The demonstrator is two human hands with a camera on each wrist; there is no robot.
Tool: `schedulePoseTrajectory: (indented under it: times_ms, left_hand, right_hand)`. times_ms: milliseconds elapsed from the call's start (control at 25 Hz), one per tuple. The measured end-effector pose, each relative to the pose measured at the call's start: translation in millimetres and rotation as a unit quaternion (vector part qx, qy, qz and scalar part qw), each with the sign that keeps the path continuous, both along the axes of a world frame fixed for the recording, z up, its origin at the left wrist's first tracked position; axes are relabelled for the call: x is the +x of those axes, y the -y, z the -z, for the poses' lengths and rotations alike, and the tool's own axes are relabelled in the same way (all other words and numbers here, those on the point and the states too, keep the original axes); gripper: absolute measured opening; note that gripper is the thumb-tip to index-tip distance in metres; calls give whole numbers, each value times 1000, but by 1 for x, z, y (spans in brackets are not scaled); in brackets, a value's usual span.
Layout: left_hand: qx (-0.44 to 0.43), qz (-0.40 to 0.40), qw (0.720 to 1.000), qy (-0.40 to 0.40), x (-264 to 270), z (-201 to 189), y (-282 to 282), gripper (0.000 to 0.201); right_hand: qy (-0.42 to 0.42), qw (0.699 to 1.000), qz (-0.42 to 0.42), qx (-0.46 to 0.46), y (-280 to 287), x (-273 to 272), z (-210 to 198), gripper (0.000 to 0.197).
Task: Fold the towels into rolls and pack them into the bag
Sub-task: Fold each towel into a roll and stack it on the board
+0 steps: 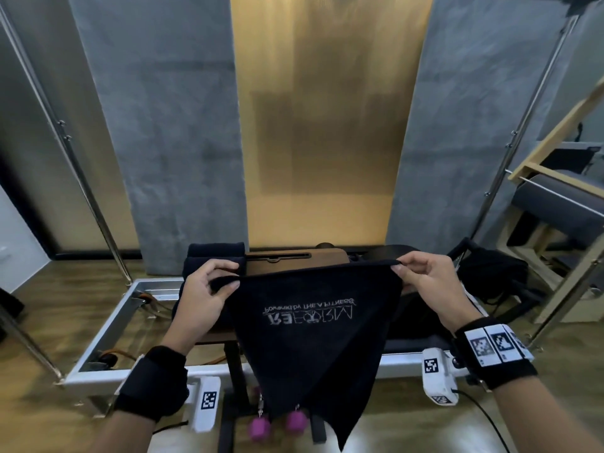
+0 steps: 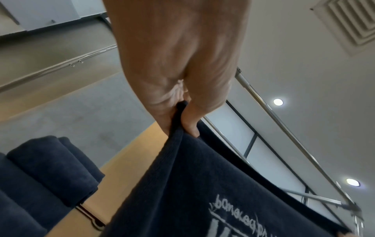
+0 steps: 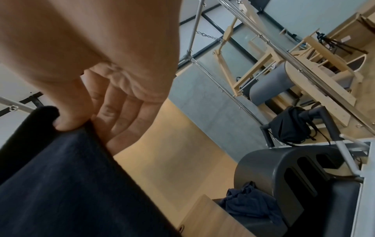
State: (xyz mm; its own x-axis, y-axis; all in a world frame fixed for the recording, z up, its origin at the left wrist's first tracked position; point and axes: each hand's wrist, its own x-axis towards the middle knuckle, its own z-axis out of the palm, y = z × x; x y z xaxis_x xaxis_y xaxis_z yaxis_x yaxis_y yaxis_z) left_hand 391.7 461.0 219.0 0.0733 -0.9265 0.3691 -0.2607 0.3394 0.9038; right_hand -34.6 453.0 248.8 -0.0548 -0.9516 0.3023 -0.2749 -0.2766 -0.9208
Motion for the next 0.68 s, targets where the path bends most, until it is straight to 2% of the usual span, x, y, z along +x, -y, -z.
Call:
schedulePoseTrajectory:
  times_ms: [160, 360, 520, 680]
  left_hand:
    - [9, -16, 999, 49, 5, -2, 14, 30]
    - [48, 14, 993, 104, 11, 0, 46, 31]
    - [12, -51, 990, 129, 1, 3, 89, 17]
    - [37, -161, 979, 120, -16, 16, 158, 19]
  right_hand:
    - [23, 999, 42, 5, 16, 6, 11, 13]
    - [49, 996, 69, 36, 47, 7, 32, 18]
    - [50, 990, 119, 48, 91, 2, 53, 21]
    - [45, 982, 180, 28, 161, 0, 74, 21]
